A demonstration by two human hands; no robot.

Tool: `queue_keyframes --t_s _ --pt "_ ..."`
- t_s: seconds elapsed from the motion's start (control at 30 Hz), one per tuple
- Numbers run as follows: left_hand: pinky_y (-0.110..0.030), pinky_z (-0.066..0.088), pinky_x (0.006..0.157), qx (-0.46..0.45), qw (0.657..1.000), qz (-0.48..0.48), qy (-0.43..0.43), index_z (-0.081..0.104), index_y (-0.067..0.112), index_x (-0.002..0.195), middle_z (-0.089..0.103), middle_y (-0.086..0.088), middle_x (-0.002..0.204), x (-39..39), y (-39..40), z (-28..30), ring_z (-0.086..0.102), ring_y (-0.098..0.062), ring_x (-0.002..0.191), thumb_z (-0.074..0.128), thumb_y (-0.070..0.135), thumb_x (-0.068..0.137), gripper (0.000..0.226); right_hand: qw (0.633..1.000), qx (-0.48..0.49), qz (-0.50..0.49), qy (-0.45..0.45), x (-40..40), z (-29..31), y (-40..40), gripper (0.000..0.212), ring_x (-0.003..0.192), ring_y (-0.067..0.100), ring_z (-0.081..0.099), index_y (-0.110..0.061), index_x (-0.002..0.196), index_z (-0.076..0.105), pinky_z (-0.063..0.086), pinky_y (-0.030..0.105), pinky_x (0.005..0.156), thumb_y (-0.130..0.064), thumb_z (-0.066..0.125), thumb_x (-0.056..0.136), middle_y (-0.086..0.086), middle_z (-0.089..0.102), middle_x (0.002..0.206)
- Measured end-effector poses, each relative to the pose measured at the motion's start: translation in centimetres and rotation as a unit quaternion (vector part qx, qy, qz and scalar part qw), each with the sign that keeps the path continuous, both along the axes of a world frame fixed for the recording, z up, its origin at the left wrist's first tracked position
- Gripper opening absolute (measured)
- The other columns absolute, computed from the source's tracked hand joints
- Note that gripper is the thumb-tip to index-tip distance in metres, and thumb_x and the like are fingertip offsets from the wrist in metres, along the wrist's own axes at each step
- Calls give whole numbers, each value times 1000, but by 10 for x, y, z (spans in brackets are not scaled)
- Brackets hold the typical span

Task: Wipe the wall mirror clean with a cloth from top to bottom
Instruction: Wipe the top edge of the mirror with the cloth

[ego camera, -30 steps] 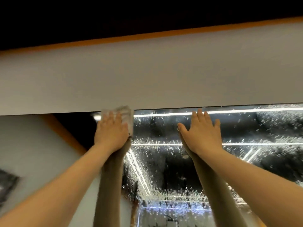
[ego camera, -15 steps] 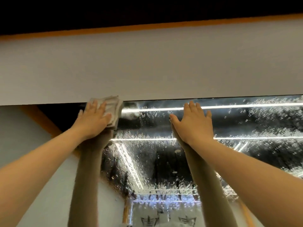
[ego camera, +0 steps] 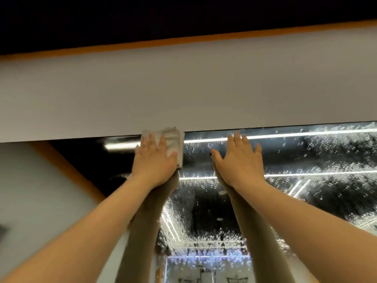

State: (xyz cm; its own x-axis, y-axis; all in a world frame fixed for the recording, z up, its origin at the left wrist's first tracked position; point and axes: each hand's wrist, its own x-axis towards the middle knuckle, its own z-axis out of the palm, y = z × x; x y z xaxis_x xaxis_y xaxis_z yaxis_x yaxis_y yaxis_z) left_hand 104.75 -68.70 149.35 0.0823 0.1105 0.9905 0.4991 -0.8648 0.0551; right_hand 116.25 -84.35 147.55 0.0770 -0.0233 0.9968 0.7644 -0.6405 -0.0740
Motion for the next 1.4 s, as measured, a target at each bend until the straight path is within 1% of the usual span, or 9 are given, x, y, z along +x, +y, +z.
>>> queue_keyframes --t_s 0.2,0.47,0.67,0.8,0.9,1.03,1.13,1.3,1.4 --pt "-43 -6 118 33 997 8 76 -10 18 154 -17 -9 161 -13 17 5 -17 -22 148 22 43 104 65 1000 -1 5 -3 1 0 -2 71 150 20 0 -12 155 10 2 47 119 -55 24 101 5 4 163" --pt "-47 -5 118 -60 998 16 -15 -4 18 155 -9 -8 163 -53 74 2 -13 -22 149 21 38 104 60 1000 -1 13 -8 4 0 -3 70 150 20 0 -12 156 9 2 47 119 -54 24 101 5 4 163" --pt "-48 -4 119 -104 992 -15 -76 5 14 156 -3 -14 162 -39 46 -8 -11 -27 149 25 37 103 61 1000 -1 1 -7 3 -1 -2 69 150 21 -2 -12 156 6 -1 47 119 -52 22 102 5 3 163" --pt "-46 7 118 28 999 20 -28 9 8 154 1 -17 161 15 -26 -21 -8 -34 148 27 34 103 60 1000 -1 2 -5 2 0 -1 70 150 21 -3 -11 156 5 -1 47 119 -52 22 102 5 2 163" --pt "-43 -5 119 36 999 -27 27 -6 14 155 -15 -15 161 32 -42 -16 -17 -29 148 21 43 103 66 1000 -3 -2 -1 2 0 -2 69 150 20 -3 -12 156 6 0 47 120 -52 23 102 5 1 164" --pt "-43 -7 118 60 995 15 76 -10 17 154 -16 -11 161 11 -16 -7 -14 -25 148 16 46 104 64 1000 -9 -4 -1 1 0 -3 69 150 19 -2 -13 156 7 1 46 120 -52 23 102 4 2 164" --pt "-46 -4 118 16 997 38 67 -10 16 154 -13 -10 162 -18 14 0 -10 -24 149 16 45 104 63 1000 -13 -4 1 1 -2 -5 68 150 19 -2 -13 156 6 0 44 120 -52 22 102 3 1 164" --pt "-46 -3 119 -128 991 19 -23 -4 17 155 -9 -9 163 -77 90 0 -10 -23 149 18 45 104 62 1000 -17 -7 -1 1 -2 -5 69 150 19 -3 -13 156 4 -1 44 120 -52 21 102 3 -1 164" --pt "-45 -1 119 -147 987 7 -68 -1 13 156 -6 -15 162 -73 90 -3 -9 -30 149 19 43 104 63 1000 -14 -6 -1 1 -3 -4 68 150 19 -3 -13 156 5 -1 44 120 -51 21 102 3 0 164"
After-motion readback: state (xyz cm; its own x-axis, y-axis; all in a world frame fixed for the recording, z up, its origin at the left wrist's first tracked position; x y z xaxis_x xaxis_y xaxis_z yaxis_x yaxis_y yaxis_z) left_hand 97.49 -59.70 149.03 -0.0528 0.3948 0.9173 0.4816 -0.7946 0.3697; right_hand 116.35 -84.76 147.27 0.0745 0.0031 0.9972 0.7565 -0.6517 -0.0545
